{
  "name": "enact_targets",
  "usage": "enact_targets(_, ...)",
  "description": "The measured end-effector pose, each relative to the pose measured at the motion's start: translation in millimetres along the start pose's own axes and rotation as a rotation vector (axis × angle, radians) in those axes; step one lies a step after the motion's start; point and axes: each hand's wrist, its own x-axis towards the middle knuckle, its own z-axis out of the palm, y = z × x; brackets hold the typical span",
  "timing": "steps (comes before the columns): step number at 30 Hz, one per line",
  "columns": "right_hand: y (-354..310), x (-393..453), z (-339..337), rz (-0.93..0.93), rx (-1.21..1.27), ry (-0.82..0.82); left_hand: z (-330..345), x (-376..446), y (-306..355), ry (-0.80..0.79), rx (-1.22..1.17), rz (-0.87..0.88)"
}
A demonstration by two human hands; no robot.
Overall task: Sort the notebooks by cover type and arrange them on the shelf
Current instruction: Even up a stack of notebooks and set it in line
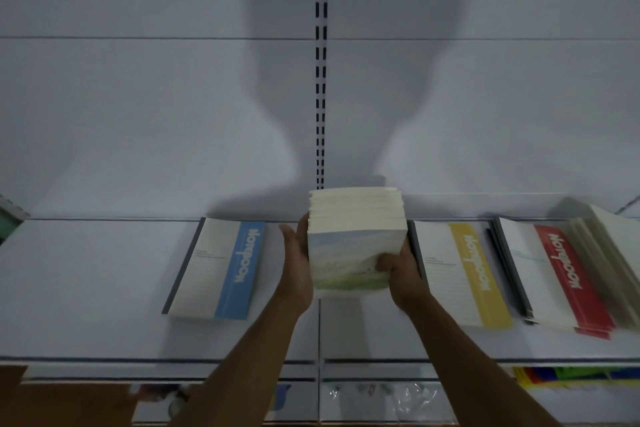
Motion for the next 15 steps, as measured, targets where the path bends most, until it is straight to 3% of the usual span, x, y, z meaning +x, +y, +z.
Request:
enact_targets(9, 12.9, -24.3, -10.0, 0.025, 0.041, -0.079, -12.4, -4.8, -0.6, -0.011, 0.041, 0.004)
enact_targets(15, 4.0, -37.4, -12.1, 0.079, 0.192, 0.067, -3.2, -2.0, 13.9, 0.015, -0.154, -0.064)
